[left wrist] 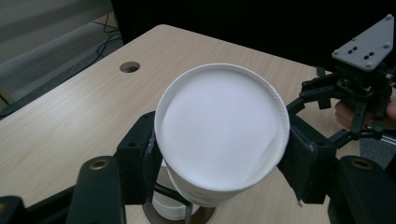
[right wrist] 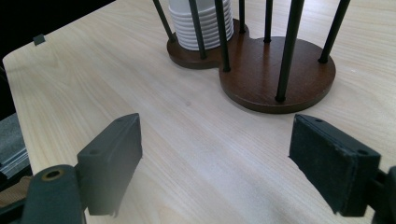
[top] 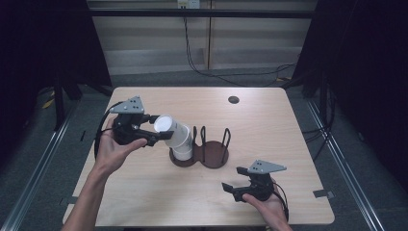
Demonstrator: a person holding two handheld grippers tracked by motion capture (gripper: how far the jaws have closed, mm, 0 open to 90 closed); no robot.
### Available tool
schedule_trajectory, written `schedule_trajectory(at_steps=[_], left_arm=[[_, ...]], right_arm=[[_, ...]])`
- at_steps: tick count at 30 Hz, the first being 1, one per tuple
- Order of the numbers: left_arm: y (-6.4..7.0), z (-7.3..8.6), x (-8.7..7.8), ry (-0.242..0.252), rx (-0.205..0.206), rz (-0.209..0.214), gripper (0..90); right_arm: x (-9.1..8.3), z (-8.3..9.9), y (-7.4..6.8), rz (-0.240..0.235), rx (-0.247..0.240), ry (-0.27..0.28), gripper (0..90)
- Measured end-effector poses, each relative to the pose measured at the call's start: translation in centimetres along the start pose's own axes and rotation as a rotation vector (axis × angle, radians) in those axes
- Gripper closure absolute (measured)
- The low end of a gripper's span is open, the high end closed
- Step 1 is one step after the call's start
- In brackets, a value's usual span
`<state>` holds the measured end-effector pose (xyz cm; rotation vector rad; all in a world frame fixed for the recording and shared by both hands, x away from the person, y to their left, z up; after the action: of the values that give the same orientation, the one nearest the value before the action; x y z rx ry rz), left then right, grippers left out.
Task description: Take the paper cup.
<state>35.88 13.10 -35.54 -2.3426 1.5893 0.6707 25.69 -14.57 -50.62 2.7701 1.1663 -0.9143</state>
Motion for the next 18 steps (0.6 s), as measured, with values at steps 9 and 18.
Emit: schedule_trajectory(at_steps=[9,18], left_arm=[[1.0,1.2,-0.4,0.001,-0.001,0.022,37.0],[2.1,2.0,-0.4,-0.007,0.007,0.048,36.8]], right_arm=[[0.3,-0.4,-0.3,-0.012,0.001,0.012,16.4],[0.6,-1.4,-1.4,-0.047,-0.039,0.016,14.5]])
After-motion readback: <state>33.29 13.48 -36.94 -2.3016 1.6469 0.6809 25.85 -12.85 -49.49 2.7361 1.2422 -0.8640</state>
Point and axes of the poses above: each handheld gripper's, and its own axes: x roughly forward along the jaws, z roughly out of its underside, y roughly to its right, the point moved 6 cm from there along x, roughly forward along the jaws
